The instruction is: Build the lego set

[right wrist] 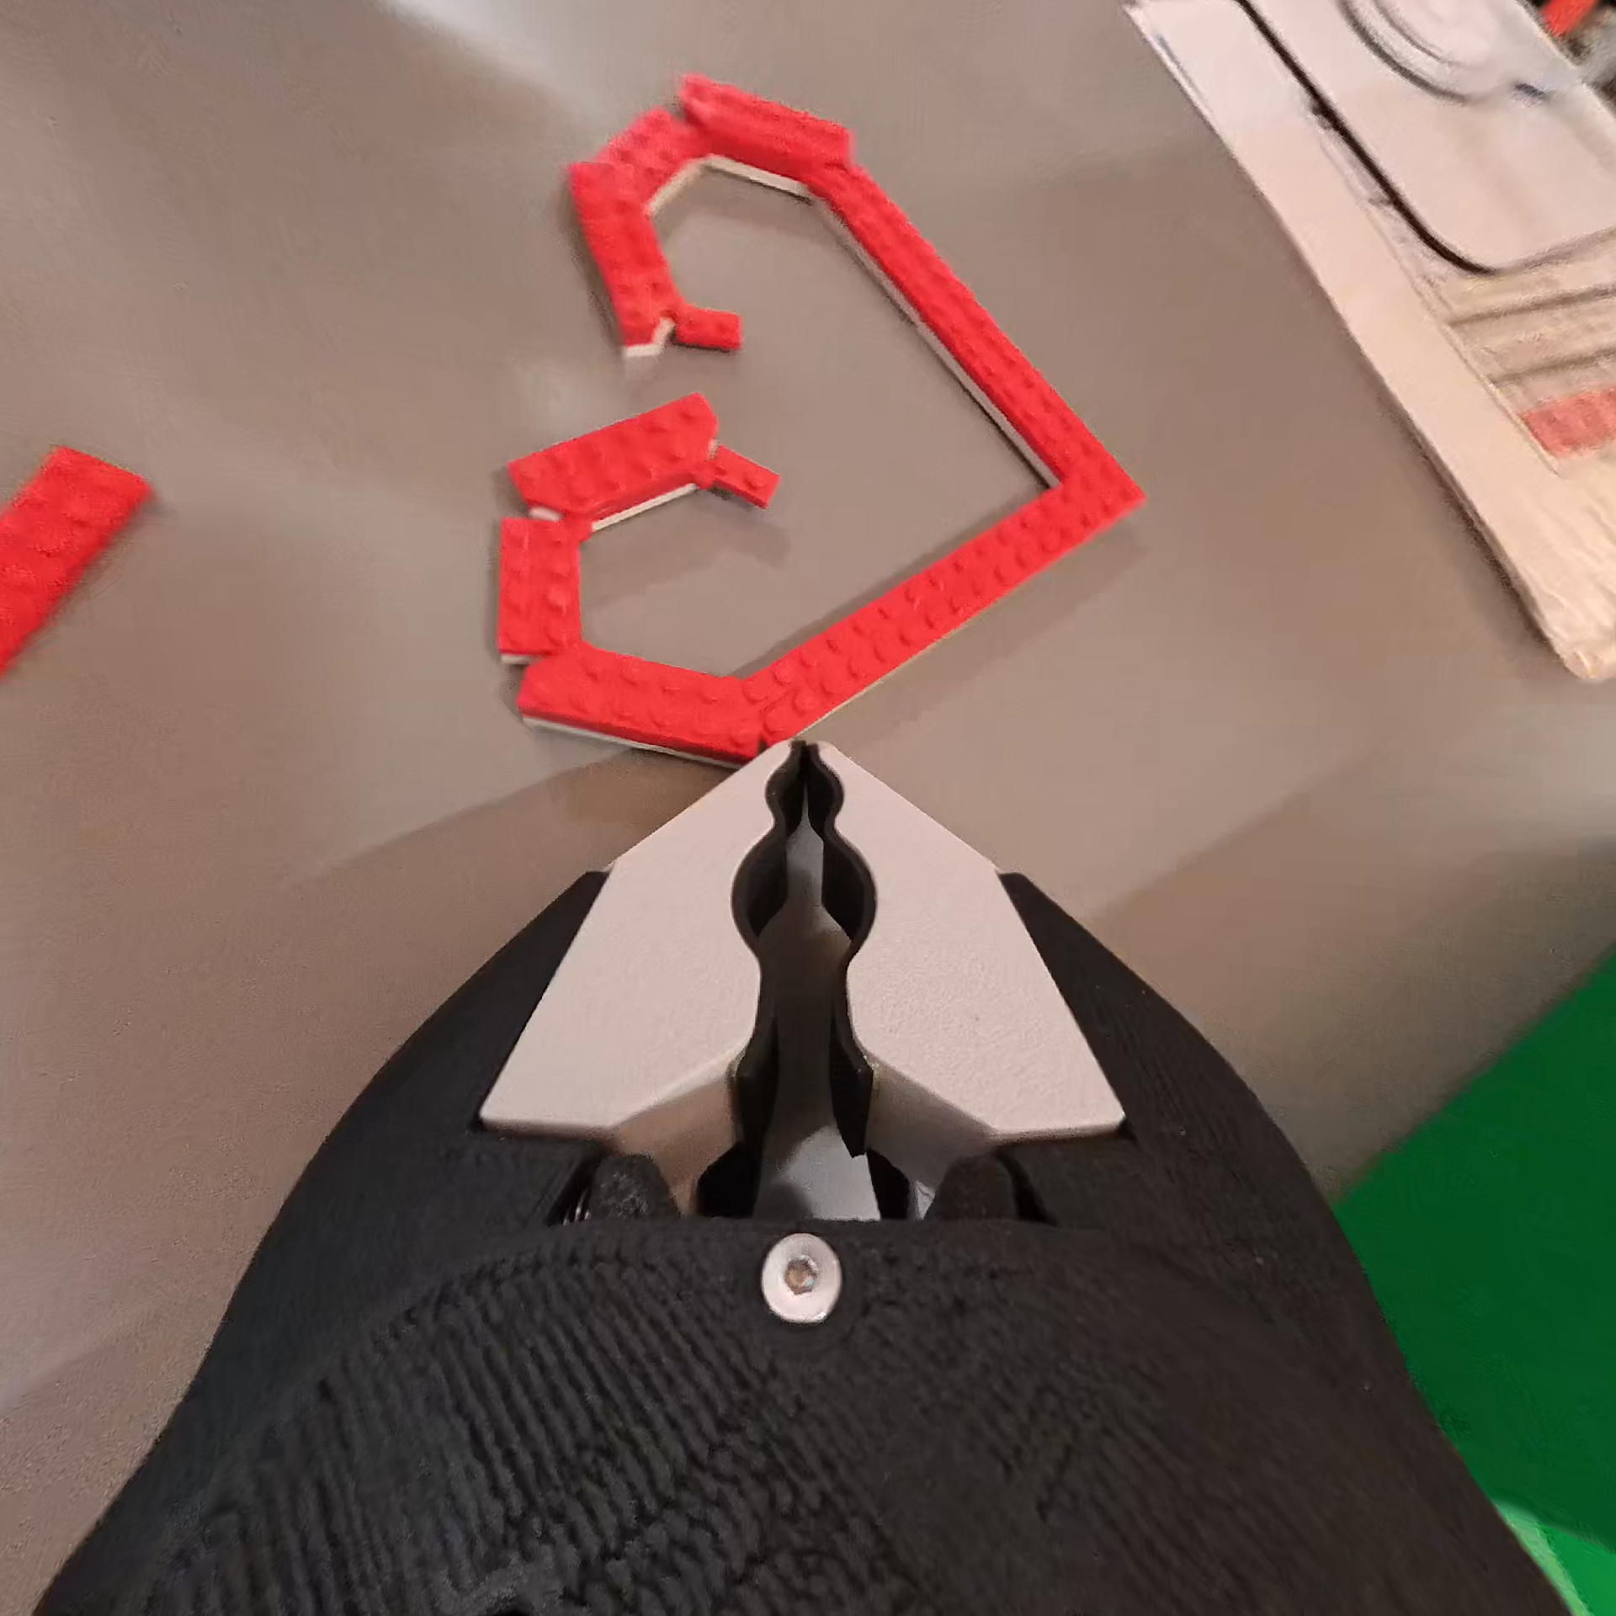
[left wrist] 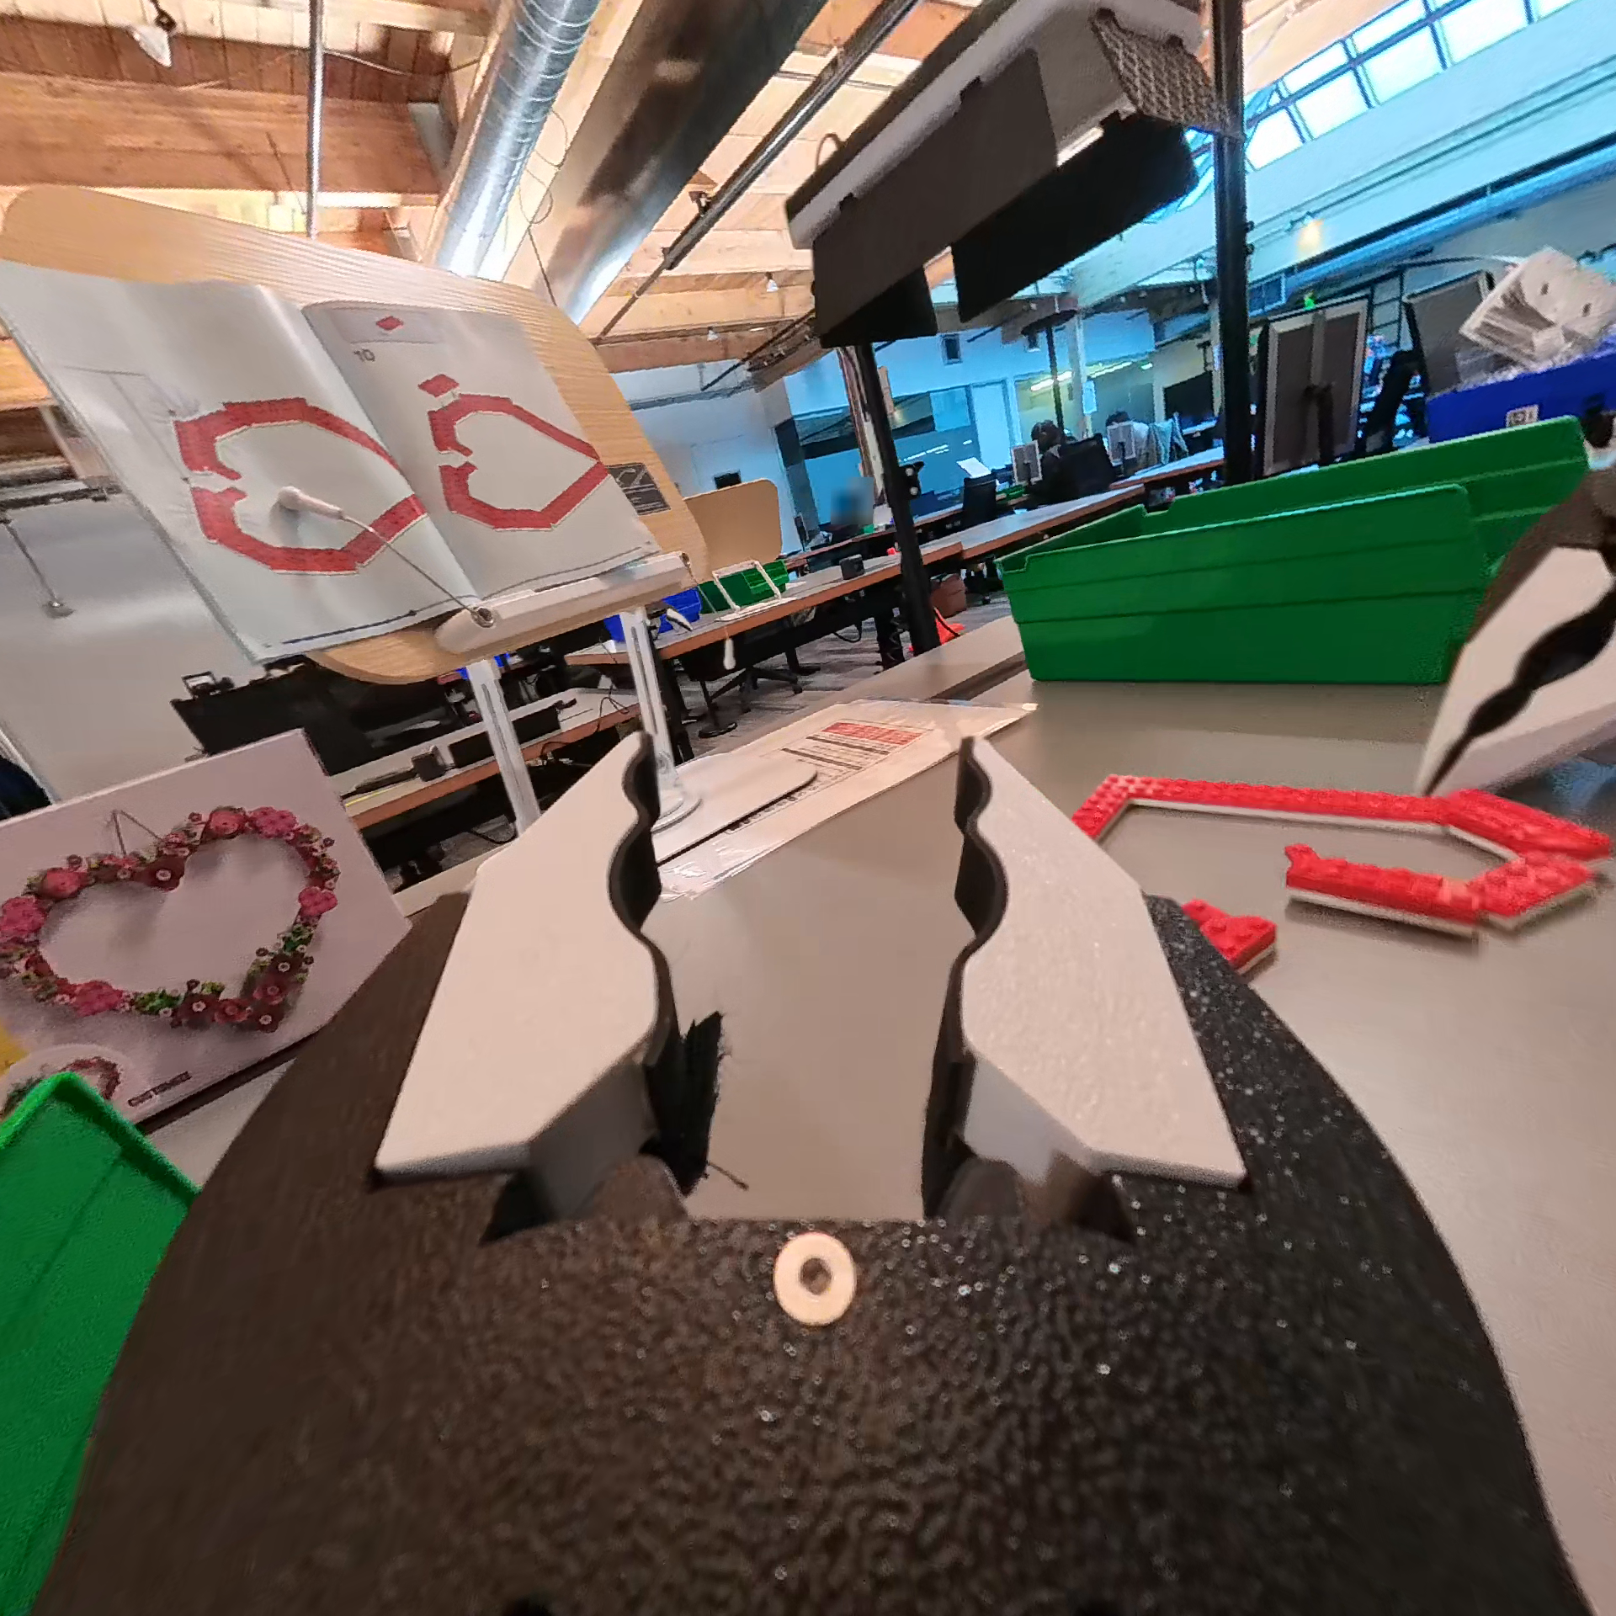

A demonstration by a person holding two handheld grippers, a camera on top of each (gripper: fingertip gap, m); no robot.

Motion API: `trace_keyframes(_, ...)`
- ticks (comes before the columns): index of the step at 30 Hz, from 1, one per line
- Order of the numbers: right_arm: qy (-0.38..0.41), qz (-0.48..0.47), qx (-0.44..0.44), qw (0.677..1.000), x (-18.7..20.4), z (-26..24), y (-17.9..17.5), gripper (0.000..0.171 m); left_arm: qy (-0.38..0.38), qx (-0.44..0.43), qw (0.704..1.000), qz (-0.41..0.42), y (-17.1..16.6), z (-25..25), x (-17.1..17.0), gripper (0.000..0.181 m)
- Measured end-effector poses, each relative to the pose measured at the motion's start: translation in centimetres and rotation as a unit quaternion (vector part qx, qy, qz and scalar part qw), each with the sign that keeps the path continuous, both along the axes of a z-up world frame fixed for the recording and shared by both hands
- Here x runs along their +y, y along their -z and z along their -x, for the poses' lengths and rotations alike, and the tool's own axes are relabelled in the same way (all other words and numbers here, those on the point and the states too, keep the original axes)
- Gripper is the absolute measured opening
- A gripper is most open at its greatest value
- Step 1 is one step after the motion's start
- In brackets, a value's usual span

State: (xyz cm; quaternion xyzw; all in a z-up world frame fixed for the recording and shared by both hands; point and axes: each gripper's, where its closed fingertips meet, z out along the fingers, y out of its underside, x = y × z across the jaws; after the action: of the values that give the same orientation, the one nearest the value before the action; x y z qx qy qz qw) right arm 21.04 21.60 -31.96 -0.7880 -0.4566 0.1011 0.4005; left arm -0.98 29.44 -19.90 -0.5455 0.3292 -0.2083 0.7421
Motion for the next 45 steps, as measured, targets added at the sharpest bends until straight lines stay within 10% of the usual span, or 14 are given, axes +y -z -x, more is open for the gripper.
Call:
trace_keyframes(1, -0.018, 0.001, 0.000, 1.000, -0.3, 1.1, 0.0, 0.000, -0.001, -0.004, 1.000, 0.002, 0.0, 0.1, 0.1, 0.067)
trace_keyframes(6, -0.146, 0.007, -0.013, 0.989, -2.5, 7.0, -0.5, 0.000, -0.010, -0.016, 1.000, 0.006, -0.2, 0.6, 0.4, 0.066)
trace_keyframes(11, -0.164, -0.020, -0.004, 0.986, 3.8, 9.7, -5.1, 0.020, -0.016, -0.036, 0.999, 0.013, -0.5, 1.3, 0.7, 0.066)
trace_keyframes(17, -0.150, 0.144, -0.094, 0.974, 9.8, 10.6, -1.1, 0.043, -0.018, -0.037, 0.999, 0.013, -0.6, 1.6, 0.8, 0.066)
trace_keyframes(25, -0.145, 0.204, -0.114, 0.961, 9.5, 11.2, 0.2, 0.034, -0.012, -0.030, 0.999, 0.010, -0.5, 1.0, 0.6, 0.065)
trace_keyframes(35, 0.061, 0.152, -0.096, 0.982, 12.6, 9.1, 0.2, 0.015, -0.010, -0.022, 1.000, 0.003, -0.5, 0.7, 0.2, 0.064)
trace_keyframes(45, 0.340, 0.166, -0.019, 0.926, 10.0, 1.0, 0.2, 0.016, -0.005, -0.013, 1.000, -0.003, -0.4, 0.3, -0.1, 0.062)
